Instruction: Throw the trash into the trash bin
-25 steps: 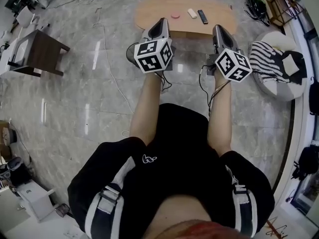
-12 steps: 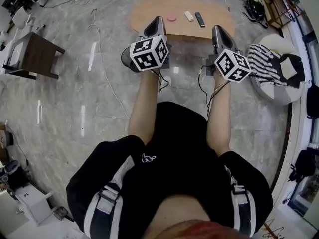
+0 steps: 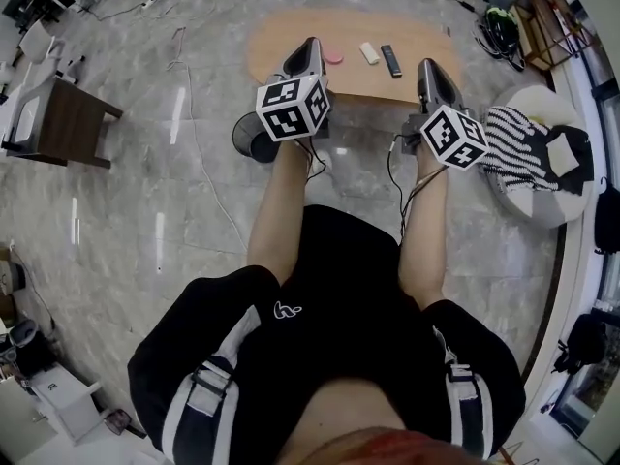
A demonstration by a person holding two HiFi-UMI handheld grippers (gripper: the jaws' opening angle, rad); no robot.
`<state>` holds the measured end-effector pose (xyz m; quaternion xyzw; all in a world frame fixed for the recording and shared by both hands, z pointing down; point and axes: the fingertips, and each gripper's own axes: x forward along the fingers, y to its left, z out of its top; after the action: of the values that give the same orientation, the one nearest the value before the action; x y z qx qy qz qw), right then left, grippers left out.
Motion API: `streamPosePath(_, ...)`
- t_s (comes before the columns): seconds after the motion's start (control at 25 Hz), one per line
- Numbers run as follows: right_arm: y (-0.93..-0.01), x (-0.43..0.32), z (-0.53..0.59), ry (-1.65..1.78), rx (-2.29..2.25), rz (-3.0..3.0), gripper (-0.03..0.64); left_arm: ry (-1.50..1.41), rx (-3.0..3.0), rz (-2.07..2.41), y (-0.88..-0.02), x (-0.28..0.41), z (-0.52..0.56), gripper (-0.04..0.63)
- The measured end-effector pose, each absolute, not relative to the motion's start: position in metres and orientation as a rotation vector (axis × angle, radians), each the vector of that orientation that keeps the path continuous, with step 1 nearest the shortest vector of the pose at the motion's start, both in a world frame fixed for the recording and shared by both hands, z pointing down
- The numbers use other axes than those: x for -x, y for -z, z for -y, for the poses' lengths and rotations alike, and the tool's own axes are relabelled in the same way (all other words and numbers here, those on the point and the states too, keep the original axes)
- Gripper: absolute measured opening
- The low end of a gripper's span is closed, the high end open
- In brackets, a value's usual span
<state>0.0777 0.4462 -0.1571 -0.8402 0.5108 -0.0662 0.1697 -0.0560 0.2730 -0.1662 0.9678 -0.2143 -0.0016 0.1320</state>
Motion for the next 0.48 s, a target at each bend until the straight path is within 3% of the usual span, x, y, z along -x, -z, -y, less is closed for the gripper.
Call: streamPosePath(0.48, 0.158, -0.192, -0.296, 0.212, 2.333, -1.392, 0.02, -0.134, -2.885, 0.598, 0.175, -0.072, -0.134, 0.006)
